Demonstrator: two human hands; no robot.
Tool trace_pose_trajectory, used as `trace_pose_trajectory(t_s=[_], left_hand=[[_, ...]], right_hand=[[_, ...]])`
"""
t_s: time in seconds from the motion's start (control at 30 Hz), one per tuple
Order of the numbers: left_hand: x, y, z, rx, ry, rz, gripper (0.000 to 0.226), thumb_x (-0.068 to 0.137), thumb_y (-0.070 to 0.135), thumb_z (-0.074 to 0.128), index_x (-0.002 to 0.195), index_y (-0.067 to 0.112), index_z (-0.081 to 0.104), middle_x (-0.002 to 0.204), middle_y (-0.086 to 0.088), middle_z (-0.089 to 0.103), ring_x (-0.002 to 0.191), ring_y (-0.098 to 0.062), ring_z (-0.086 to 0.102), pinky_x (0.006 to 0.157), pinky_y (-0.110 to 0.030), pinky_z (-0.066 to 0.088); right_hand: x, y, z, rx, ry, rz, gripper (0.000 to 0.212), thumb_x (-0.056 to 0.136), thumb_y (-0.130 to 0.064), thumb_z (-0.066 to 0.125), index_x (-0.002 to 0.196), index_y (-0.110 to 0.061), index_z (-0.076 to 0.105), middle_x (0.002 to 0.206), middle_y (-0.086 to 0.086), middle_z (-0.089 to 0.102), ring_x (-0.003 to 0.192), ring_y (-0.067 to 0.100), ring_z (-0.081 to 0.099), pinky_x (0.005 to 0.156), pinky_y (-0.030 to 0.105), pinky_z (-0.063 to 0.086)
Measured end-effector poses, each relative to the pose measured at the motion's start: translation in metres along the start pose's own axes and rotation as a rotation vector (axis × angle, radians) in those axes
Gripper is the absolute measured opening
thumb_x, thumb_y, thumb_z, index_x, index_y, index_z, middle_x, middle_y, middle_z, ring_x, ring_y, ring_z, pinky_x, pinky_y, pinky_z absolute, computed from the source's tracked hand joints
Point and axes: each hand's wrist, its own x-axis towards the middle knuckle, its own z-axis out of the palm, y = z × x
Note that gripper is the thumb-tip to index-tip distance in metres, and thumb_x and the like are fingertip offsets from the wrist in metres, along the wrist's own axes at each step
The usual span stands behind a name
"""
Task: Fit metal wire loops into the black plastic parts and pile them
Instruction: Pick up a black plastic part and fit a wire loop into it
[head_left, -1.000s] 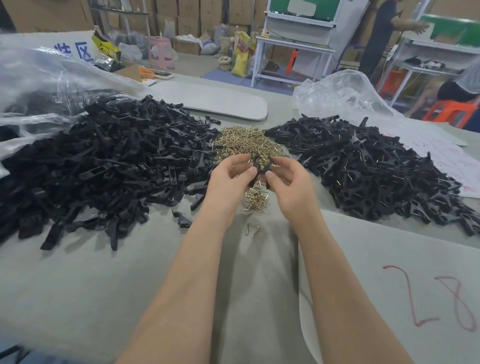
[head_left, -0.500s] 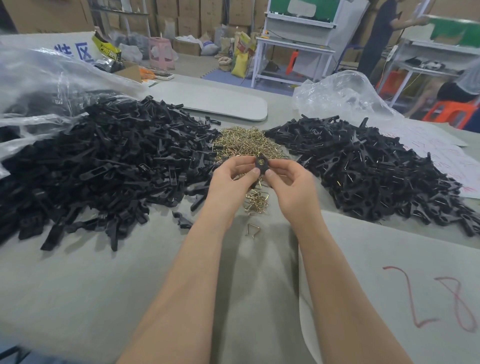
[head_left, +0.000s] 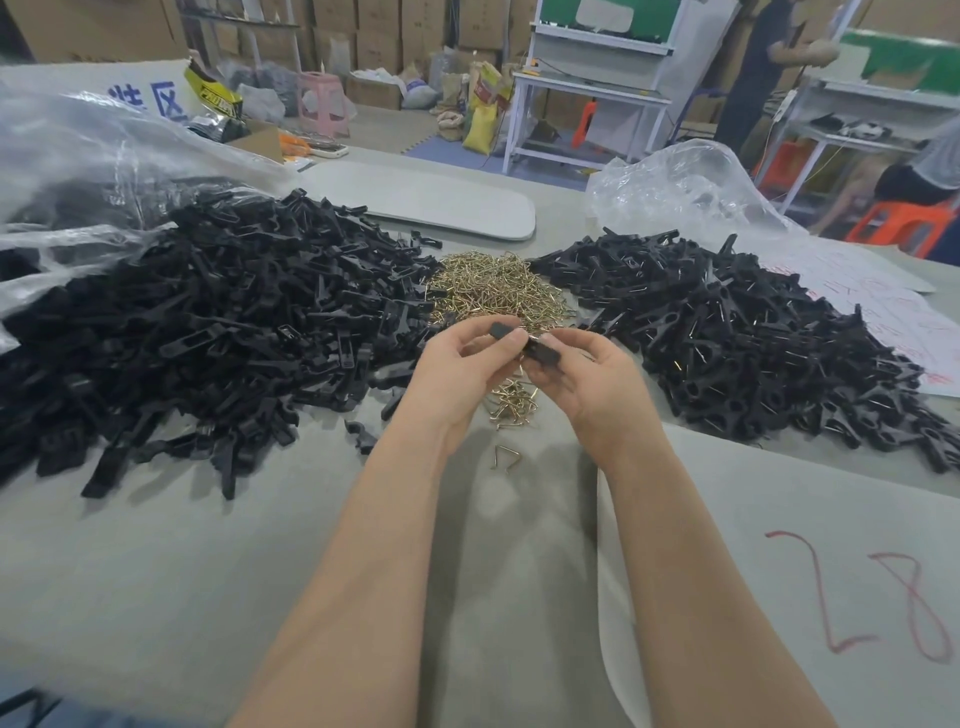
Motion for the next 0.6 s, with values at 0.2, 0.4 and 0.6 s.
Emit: trace_pose_trajectory(t_s=[0.2,0.4,0.6], left_hand=[[0.005,0.010,-0.011,-0.564,0.215,-0.099,0.023,0.085,-0.001,0.062,0.108,-0.007,0.061,0.089,-0.010,0.066,0.085,-0.014,0.067,0.070,-0.014,0.056],[0.000,0.012,-0.012,-0.656,0.234,-0.166,0.005,0.090,0.009,0.061,0.090,0.004,0.063,0.088,-0.005,0.062,0.081,-0.011,0.059,0.081,-0.022,0.054],[0.002,0.009,-0.012,-0.589,0.255,-0.204,0.004,0.091,0.011,0.060,0.089,0.008,0.062,0.085,-0.003,0.062,0.074,-0.006,0.052,0.069,-0.016,0.051]], right_hand=[[-0.001,0.010,-0.008,-1.247,-0.089,-0.082,0.045,0.080,-0.036,0.071,0.120,-0.019,0.058,0.109,0.003,0.056,0.100,0.020,0.056,0.087,0.031,0.043],[0.003,0.032,0.007,-1.194,-0.033,-0.272,0.014,0.088,-0.023,0.062,0.101,-0.018,0.064,0.097,0.002,0.061,0.095,0.020,0.055,0.084,0.029,0.041],[0.009,0.024,0.000,-0.617,0.085,-0.221,0.022,0.087,-0.002,0.061,0.079,-0.023,0.060,0.078,-0.002,0.063,0.088,0.028,0.066,0.088,0.043,0.053]])
